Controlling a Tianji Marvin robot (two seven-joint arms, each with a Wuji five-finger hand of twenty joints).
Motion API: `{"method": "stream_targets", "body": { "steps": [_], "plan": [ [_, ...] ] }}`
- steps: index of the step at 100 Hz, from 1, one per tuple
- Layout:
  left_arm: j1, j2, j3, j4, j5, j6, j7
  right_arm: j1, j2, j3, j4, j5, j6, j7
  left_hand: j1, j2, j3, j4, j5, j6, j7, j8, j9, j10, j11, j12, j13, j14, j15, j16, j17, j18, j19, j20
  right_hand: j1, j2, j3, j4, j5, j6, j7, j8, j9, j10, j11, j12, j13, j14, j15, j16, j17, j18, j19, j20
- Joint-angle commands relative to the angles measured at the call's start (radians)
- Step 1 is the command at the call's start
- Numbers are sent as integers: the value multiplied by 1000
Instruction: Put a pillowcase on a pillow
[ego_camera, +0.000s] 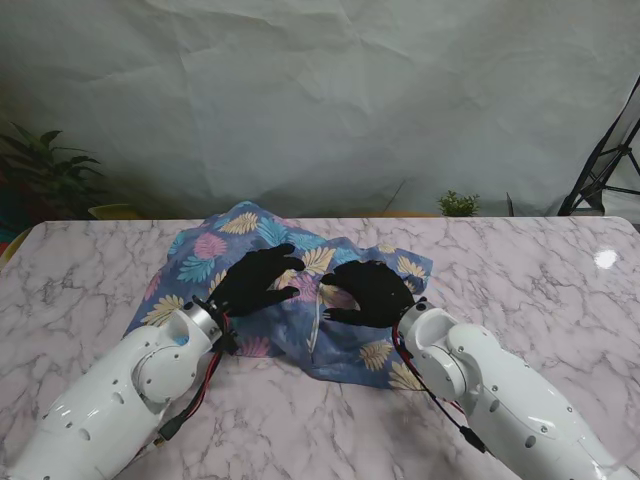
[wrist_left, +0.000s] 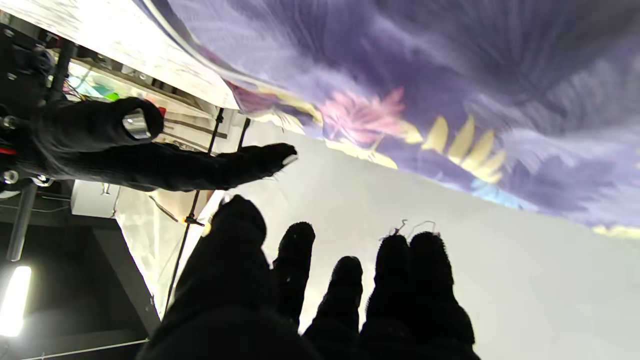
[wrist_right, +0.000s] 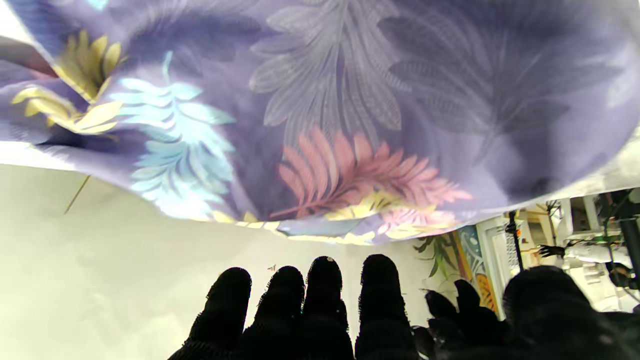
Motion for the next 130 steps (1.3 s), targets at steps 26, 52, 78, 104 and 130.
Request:
{"method": "stream_targets", "body": {
  "steps": [26, 52, 78, 104, 130],
  "plan": [
    [117, 14, -140, -124, 118, 113, 15, -169, -7, 155, -172, -41, 42, -92, -85, 71, -23, 22, -28, 17, -200, -104, -71, -11, -114, -15, -110, 47, -140, -66, -75, 17, -201, -54, -35, 40, -14, -25, -16, 34, -77, 102, -16, 8, 21, 18, -20, 6, 2, -15, -15, 16, 30, 2],
    [232, 18, -258, -202, 207, 220, 48, -257, -22, 263, -224, -14, 35, -179, -116, 97, -29, 18, 3, 22, -352, -162, -83, -47, -179, -85, -155, 35, -333, -153, -98, 15, -518, -172, -26, 113, -58, -21, 5, 16, -6, 100, -15, -1, 118, 58, 15, 8, 16, -6, -21, 19, 73, 26],
    [272, 23, -320, -210, 211, 240, 6, -306, -31, 314, -226, -1, 72, -229, -124, 110, -32, 16, 26, 15, -395, -187, -69, -77, -229, -145, -168, -1, -406, -199, -90, -11, -707, -209, 36, 111, -114, -14, 11, 21, 79, 21, -13, -5, 162, 73, 49, 5, 12, -8, -16, 10, 99, 45],
    [201, 24, -273, -108, 147, 241, -34, -282, -39, 271, -153, 102, 56, -220, -115, 139, -29, 16, 47, -24, -413, -219, -18, -122, -255, -208, -167, -70, -437, -258, -66, -60, -828, -208, 53, 116, -113, -15, 17, 19, 107, 8, -15, -6, 201, 89, 72, 0, 12, -7, -15, 5, 132, 65],
    [127, 26, -194, -6, 0, 308, -169, -201, -37, 197, -37, 167, 49, -168, -84, 207, -34, 12, 17, -6, -436, -252, -55, -117, -262, -238, -181, -71, -467, -290, -84, -73, -855, -205, 57, 131, -127, -15, -2, 21, 116, -1, -19, -7, 181, 78, 59, -3, 8, -8, -21, 0, 123, 63]
  ]
}}
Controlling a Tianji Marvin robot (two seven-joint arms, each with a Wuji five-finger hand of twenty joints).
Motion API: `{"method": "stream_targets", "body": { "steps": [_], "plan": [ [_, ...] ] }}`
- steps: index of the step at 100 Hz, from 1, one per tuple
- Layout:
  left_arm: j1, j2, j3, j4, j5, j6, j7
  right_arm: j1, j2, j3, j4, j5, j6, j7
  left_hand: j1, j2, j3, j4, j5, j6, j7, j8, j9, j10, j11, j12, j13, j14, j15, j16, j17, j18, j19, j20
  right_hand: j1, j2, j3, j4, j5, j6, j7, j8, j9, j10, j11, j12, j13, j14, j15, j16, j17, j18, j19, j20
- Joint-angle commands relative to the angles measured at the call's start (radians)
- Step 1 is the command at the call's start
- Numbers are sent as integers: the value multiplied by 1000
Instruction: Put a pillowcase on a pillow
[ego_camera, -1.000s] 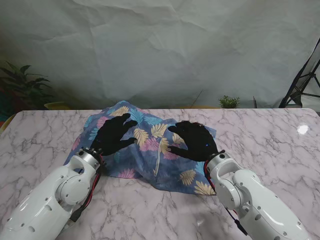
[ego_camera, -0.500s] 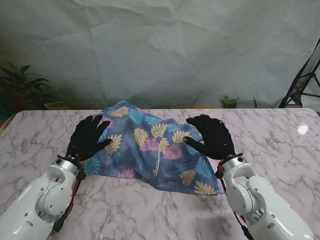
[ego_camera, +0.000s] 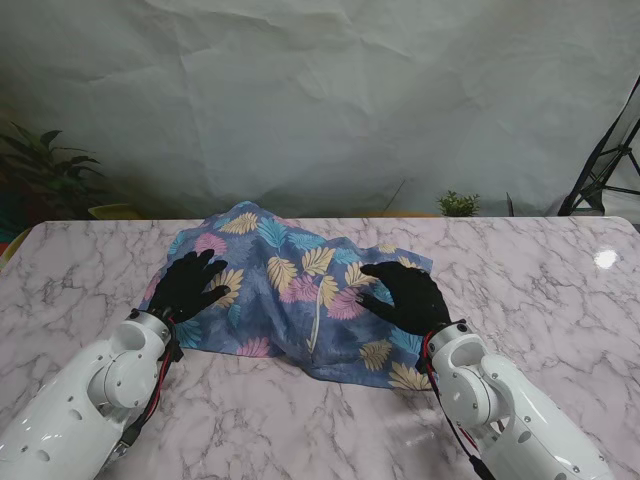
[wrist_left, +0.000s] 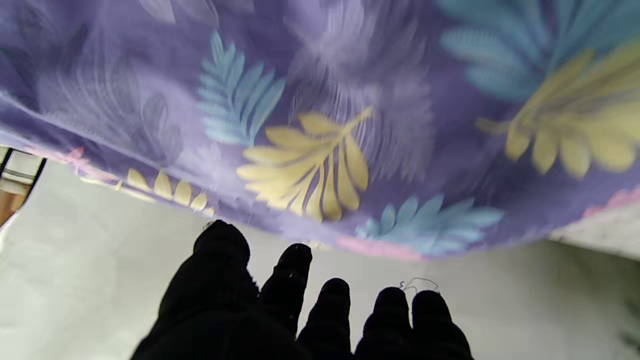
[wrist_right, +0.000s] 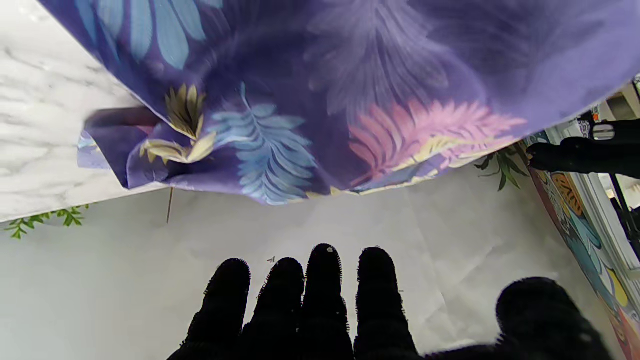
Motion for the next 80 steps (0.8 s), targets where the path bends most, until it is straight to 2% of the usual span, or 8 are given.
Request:
{"method": "stream_targets", "body": {
  "steps": [1, 18, 29, 49, 80],
  "plan": [
    [6, -2, 5, 10, -20, 3, -41, 6, -4, -5, 16, 11, 7, 1, 16, 66, -31, 12, -21, 5, -25, -18, -24, -11, -23, -22, -43, -14, -36, -17, -20, -31, -38, -7, 26, 46, -24, -15, -5, -1, 15, -25, -20, -7, -3, -7, 4, -10, 1, 0, -20, -11, -5, 10],
    [35, 10, 1, -17, -65, 15, -145, 24, -5, -4, 40, 20, 21, 5, 7, 59, -36, 12, -49, 17, -33, -24, -62, -8, -28, -24, -44, 18, -39, -20, -16, -11, -35, -1, 33, 49, -30, -14, -2, -3, 22, -30, -16, -9, -7, -8, 3, -12, 3, 2, -18, -13, -13, 6],
    [66, 14, -10, -50, -95, 38, -192, 27, -3, 4, 44, 11, 24, 6, 0, 59, -35, 13, -73, 31, -40, -27, -82, 9, -32, -26, -46, 41, -35, -16, -12, 8, -35, 2, 36, 51, -34, -13, -2, -3, 25, -32, -16, -10, -5, -7, 3, -12, 5, 3, -17, -13, -15, 6],
    [106, 23, -35, -89, -162, 85, -284, 37, -3, 20, 51, 9, 25, 8, 2, 55, -33, 16, -126, 43, -55, -29, -89, 14, -48, -102, -41, 53, -29, -11, -3, 15, -25, 20, 43, 51, -40, -13, 7, -5, 32, -35, -13, -12, 8, -1, 10, -13, 8, 4, -14, -13, -12, 8],
    [159, 32, -57, -152, -193, 80, -343, 88, -5, 10, 107, 37, 25, 19, 3, 48, -33, 16, -115, 48, -50, -21, -88, 27, -41, -112, -13, 57, 56, 26, 48, 22, -7, 34, 51, 57, -50, -12, 14, -9, 40, -38, -14, -18, 27, 7, 16, -16, 10, 5, -15, -15, -4, 13]
  ]
}}
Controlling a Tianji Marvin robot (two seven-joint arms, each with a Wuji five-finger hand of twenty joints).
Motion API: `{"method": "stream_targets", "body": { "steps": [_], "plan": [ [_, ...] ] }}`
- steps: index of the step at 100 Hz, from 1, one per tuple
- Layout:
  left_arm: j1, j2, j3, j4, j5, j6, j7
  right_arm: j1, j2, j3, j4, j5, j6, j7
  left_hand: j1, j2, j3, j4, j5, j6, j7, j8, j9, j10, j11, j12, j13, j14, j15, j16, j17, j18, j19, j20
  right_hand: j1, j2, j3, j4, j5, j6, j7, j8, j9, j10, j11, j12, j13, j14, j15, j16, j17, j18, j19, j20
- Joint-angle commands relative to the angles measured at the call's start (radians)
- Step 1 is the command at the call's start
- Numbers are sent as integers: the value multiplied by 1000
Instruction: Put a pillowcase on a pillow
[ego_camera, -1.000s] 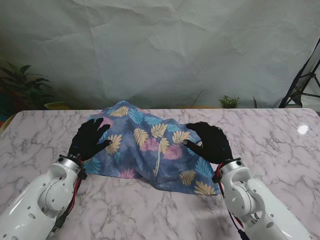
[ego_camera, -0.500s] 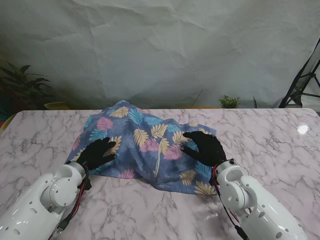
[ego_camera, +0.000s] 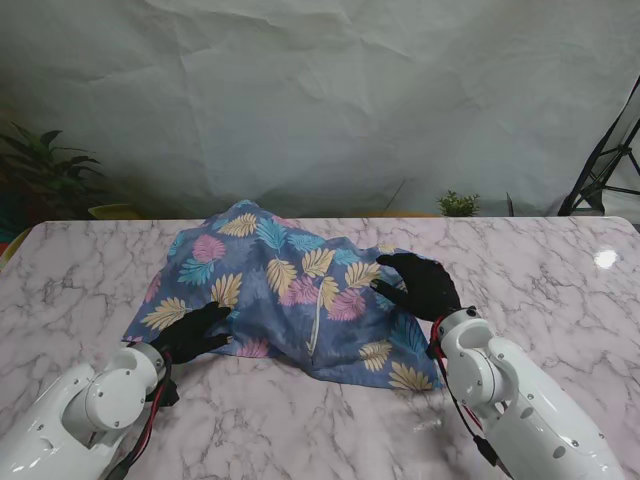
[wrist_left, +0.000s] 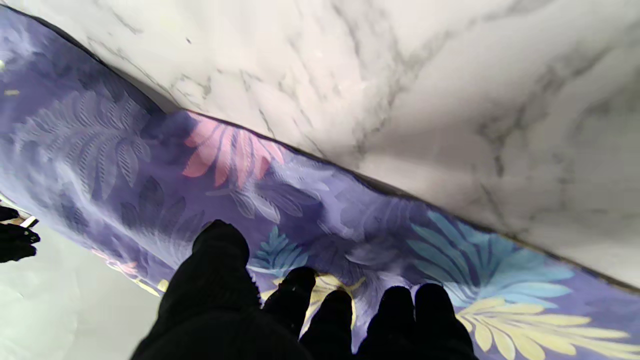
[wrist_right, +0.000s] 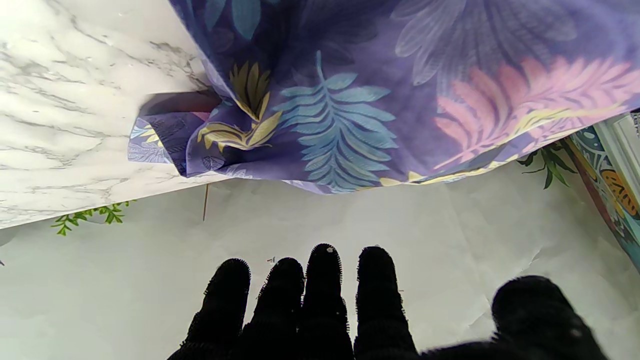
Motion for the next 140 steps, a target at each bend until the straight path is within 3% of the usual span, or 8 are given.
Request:
{"method": "stream_targets", "body": {
  "steps": [1, 14, 45, 74, 96, 109, 140],
  "plan": [
    [13, 4, 4, -16, -9, -4, -26, 10, -3, 0, 12, 4, 6, 1, 2, 49, -24, 16, -1, 1, 32, 16, -36, 6, -8, -8, -4, 16, 25, 8, 6, -3, -6, 19, 18, 47, -25, -12, 14, -8, 17, -25, -15, -18, 25, 7, 15, -14, 10, 5, -15, -15, -4, 13],
    [27, 1, -7, -39, 20, -19, -6, 2, -4, 8, 9, 5, 7, -8, -4, 46, -25, 16, 9, -9, 37, 19, -32, -11, -2, 1, -17, 17, 10, -4, -14, 5, -8, 23, 18, 50, -31, -12, 13, -12, 18, -26, -16, -19, 26, 7, 12, -17, 10, 5, -18, -14, -8, 12],
    [75, -21, -45, -96, 186, -116, 206, -102, -8, 71, -87, -52, -28, -97, -23, 21, -26, 16, 7, -27, 34, 17, -27, -37, 2, 49, -40, -16, -65, -30, -74, -29, -34, 24, 4, 36, -42, -9, 27, -31, 18, -29, -15, -22, 21, 3, 10, -13, 5, 3, -19, -3, -22, 4],
    [94, -30, -66, -114, 329, -173, 378, -182, -12, 115, -152, -71, -76, -147, -56, 3, -23, 16, -16, -35, 23, 5, -28, -49, 1, 50, -36, -64, -98, -129, -60, -56, -90, -60, -11, 15, -29, -8, 57, -40, 14, -31, 13, -22, 16, 0, 33, -10, 1, -1, -16, 4, -9, 10],
    [112, -29, -89, -127, 350, -171, 377, -213, -10, 139, -175, -86, -91, -152, -89, -10, -22, 17, -44, -38, 5, -18, -36, -48, -18, -31, -42, -74, -113, -231, -52, -63, -124, -179, -29, 19, -22, -11, 41, -31, -3, -37, -8, -14, -10, -9, 28, -9, -14, -8, -22, 1, -10, 10],
    [125, -28, -102, -140, 365, -164, 378, -243, -5, 164, -202, -95, -93, -127, -104, -13, -21, 17, -62, -33, -8, -31, -42, -40, -24, -76, -46, -74, -117, -266, -52, -62, -129, -219, -50, 25, -15, -13, 35, -15, -26, -49, -21, -8, -41, -23, 17, -8, -27, -15, -21, 2, -35, -3],
    [142, -28, -117, -159, 361, -149, 357, -254, -4, 179, -213, -83, -100, -103, -110, -21, -22, 17, -70, -27, -11, -38, -45, -32, -29, -97, -47, -72, -120, -283, -52, -60, -129, -240, -62, 32, -5, -14, 53, -2, -41, -58, -16, -5, -64, -32, 21, -8, -37, -21, -18, 1, -47, -11]
  ]
}}
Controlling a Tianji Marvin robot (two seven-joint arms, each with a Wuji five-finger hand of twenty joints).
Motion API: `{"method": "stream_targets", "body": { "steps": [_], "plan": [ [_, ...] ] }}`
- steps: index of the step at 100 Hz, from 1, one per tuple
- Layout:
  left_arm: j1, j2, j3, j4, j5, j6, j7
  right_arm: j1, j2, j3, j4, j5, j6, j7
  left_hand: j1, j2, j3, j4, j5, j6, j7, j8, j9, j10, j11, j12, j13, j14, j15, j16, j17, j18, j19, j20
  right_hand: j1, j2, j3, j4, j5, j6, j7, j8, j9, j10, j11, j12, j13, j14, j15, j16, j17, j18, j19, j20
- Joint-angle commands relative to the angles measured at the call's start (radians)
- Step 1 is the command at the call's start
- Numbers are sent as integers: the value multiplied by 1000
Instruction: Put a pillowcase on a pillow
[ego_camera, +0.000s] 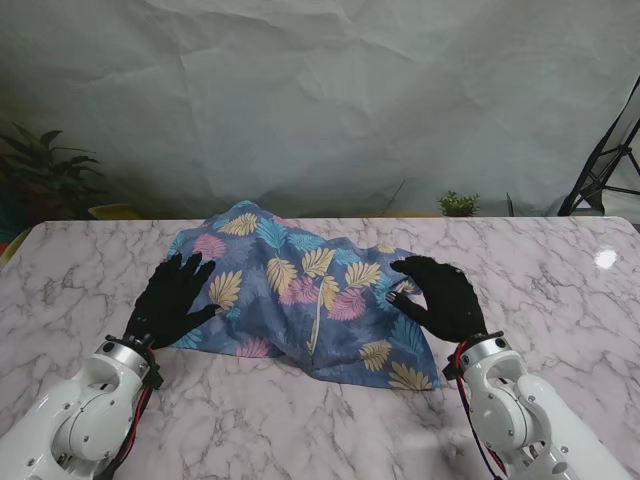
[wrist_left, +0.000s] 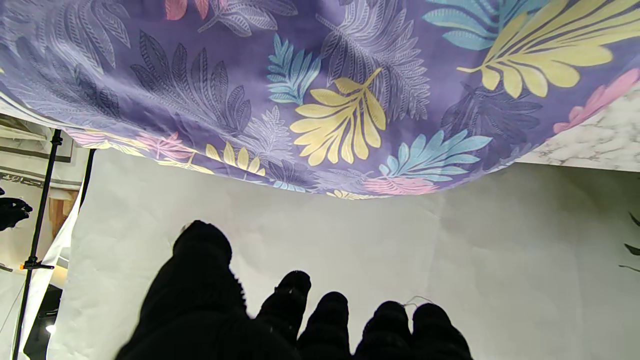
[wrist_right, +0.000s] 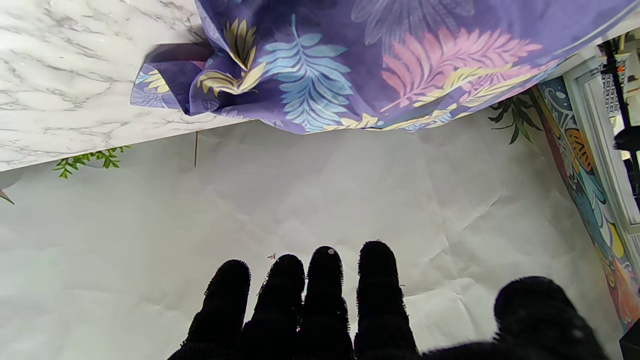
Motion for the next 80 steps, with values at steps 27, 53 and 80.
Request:
{"method": "stream_targets", "body": {
  "steps": [27, 53, 80],
  "plan": [
    [15, 0, -19, -10, 9, 1, -4, 6, 2, -9, -1, 10, 2, 19, -9, -17, -12, 17, -28, 1, -13, -16, -43, 0, -20, -20, -31, -23, -28, -16, -2, -33, -41, -31, -60, 39, 7, -15, 28, 11, -34, -23, -11, 2, -15, -3, 5, -8, -37, -25, -16, 0, -20, -9],
    [18, 0, -24, -14, 14, 5, -5, 7, 0, -9, 2, 15, 2, 11, -3, -15, -12, 17, -21, 3, -9, -16, -42, 1, -17, -14, -30, -22, -27, -14, -2, -32, -39, -32, -56, 40, 6, -15, 44, 5, -34, -20, 5, -3, -12, -1, 18, -9, -38, -26, -17, 1, -13, -6],
    [20, 0, -26, -16, 20, 3, -4, 7, 0, -8, 2, 17, 2, 9, 5, -16, -12, 17, -15, 4, -5, -15, -41, 1, -16, -6, -30, -23, -26, -11, -2, -32, -37, -31, -52, 41, 6, -15, 49, 4, -34, -17, 12, -2, -12, 0, 22, -10, -38, -26, -17, 1, -9, -4]
  ]
}}
